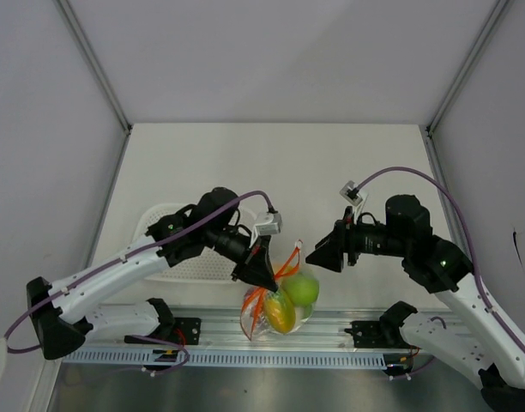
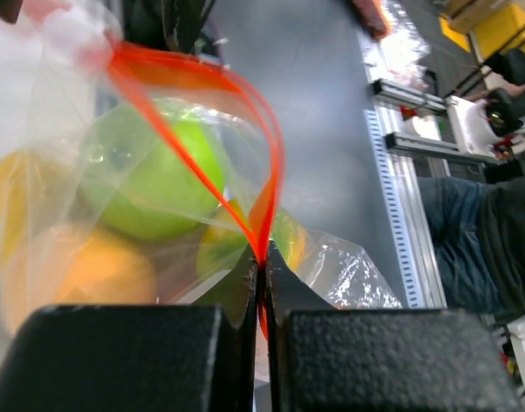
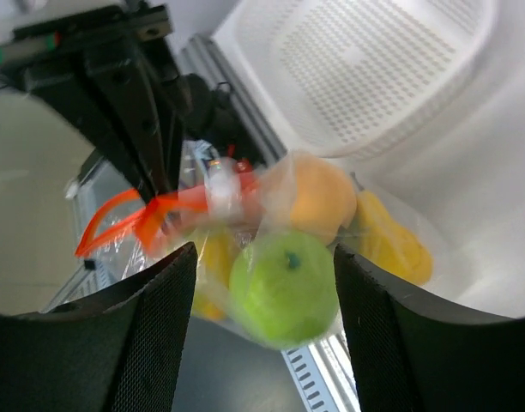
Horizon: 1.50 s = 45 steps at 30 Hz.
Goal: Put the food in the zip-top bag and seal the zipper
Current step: Zip the zipper food storage bag at the center of the board.
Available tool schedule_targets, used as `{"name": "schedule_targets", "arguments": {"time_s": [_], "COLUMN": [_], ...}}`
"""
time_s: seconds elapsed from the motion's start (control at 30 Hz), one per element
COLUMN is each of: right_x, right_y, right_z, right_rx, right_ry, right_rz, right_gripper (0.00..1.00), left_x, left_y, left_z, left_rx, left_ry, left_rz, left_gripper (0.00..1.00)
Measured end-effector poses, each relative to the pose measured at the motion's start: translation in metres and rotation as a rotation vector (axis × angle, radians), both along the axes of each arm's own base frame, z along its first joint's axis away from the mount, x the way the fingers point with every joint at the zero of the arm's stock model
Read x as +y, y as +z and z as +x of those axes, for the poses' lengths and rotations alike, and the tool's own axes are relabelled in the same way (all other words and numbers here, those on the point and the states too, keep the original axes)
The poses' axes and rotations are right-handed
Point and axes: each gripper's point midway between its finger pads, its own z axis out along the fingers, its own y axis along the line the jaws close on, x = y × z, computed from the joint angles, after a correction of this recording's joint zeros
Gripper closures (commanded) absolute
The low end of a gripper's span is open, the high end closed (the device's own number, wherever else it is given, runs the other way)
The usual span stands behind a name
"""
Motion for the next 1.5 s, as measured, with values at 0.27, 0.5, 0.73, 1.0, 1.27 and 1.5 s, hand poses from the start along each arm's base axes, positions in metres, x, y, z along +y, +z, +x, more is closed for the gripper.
{"name": "schedule_targets", "arguments": {"time_s": [0.27,0.5,0.73,1.0,1.27,1.5], "right_x": [0.003,0.010,0.021,0.030,0.042,0.049], "right_y": [0.032,0.044,0.047,0.055,0.062,0.065], "right_z": [-0.046,-0.053,-0.050,-0.047,-0.055,-0.070], "right_rx": [-0.065,-0.092,-0.089,-0.102,-0.106,-0.103], "right_ry": [0.236,0.339,0.411,0.470,0.545,0.610], "right_rz": [0.153,0.206,0.229,0.263,0.283,0.300], "right_gripper": [0.31,0.31,0.31,0.31,0.32,0.36], "left_x": [0.024,0.030,0.038,0.039,0.037,0.037], "left_y": [0.047,0.057,0.069,0.075,0.077,0.077], "left_z": [-0.034,-0.046,-0.056,-0.058,-0.058,-0.058], "left_rx": [-0.017,0.030,0.050,0.056,0.056,0.061], "left_ry": [-0.119,-0.171,-0.197,-0.200,-0.203,-0.202], "left_rz": [-0.166,-0.184,-0.212,-0.227,-0.234,-0.230], "left_gripper": [0.99,0.99,1.00,0.99,0.99,0.99]}}
